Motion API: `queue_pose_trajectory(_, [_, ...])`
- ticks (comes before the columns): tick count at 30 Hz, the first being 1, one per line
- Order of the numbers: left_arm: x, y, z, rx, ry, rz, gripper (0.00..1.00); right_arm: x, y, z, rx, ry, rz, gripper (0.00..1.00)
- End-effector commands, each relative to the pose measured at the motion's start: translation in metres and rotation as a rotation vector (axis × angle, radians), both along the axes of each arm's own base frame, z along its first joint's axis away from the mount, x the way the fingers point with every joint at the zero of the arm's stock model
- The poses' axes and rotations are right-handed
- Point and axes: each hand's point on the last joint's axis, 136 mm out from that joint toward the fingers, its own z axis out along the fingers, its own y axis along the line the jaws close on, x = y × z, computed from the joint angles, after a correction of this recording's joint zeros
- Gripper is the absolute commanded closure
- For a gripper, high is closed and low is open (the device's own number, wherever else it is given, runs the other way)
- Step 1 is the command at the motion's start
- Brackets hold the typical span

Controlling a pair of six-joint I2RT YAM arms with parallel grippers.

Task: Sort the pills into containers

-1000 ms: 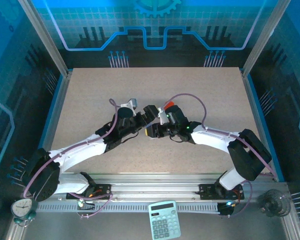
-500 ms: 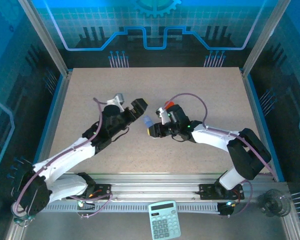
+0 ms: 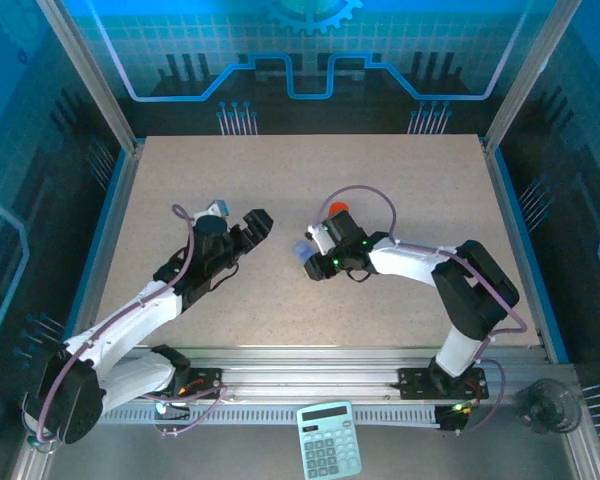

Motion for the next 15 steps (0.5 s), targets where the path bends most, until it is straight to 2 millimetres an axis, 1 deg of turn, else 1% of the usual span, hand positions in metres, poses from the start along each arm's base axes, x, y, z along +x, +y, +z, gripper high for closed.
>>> queue_pose_trajectory(1, [-0.003,-0.001,-0.010,0.024,0.014,-0.030,0.01,-0.005,-0.002,-0.013,-0.097,-0.014,0.064,0.59])
queue_pose_trajectory(8, [-0.003,-0.002,-0.016,0.023,0.025,-0.032,0.01,-0.020,0.003,-0.031,-0.162,0.000,0.114,0.58])
queue_pose_trajectory(11, [-0.002,-0.004,-0.018,0.020,0.028,-0.037,0.01,-0.024,0.002,-0.036,-0.176,0.006,0.119,0.56])
queue_pose_trajectory(12, [-0.002,-0.004,-0.017,0.020,0.028,-0.039,0.01,-0.024,0.002,-0.036,-0.180,0.005,0.117,0.53])
queue_pose_trajectory(15, [0.000,-0.006,-0.018,0.017,0.031,-0.045,0.01,-0.024,-0.002,-0.040,-0.202,0.008,0.105,0.35])
